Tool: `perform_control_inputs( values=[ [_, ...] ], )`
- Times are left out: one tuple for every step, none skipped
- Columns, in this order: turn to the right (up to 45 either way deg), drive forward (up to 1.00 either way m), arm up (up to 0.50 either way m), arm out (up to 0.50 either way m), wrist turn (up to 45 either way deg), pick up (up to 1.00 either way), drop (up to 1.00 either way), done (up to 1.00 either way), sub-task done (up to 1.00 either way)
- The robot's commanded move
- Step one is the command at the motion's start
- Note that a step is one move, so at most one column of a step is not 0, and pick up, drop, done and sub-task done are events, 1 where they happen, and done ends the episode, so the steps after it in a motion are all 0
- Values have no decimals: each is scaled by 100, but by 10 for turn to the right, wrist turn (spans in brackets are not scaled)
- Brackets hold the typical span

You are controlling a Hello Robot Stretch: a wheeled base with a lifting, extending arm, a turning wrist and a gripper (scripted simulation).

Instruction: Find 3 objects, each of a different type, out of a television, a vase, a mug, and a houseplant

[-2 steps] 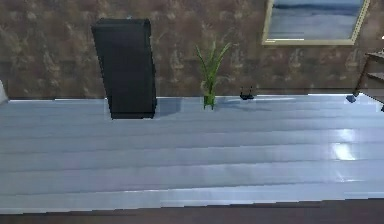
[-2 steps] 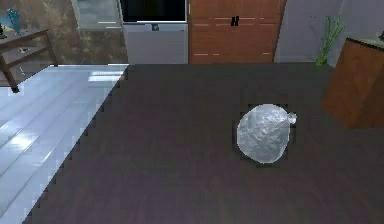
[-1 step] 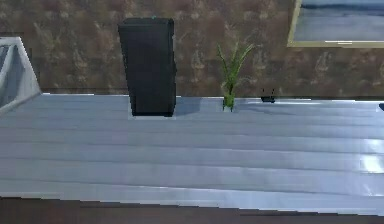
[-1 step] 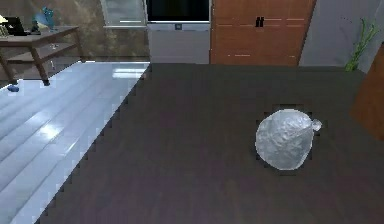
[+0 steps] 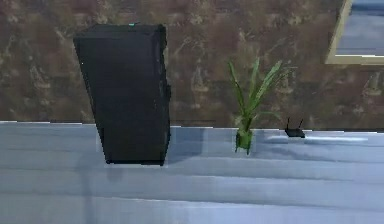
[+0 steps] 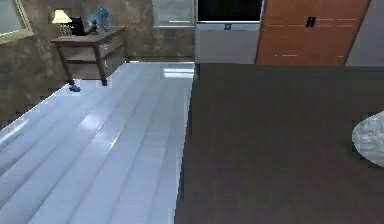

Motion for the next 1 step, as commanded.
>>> perform_control_inputs(
  values=[
    [-30, 0, 0, 0, 0, 0, 0, 0, 0]
  ],
)
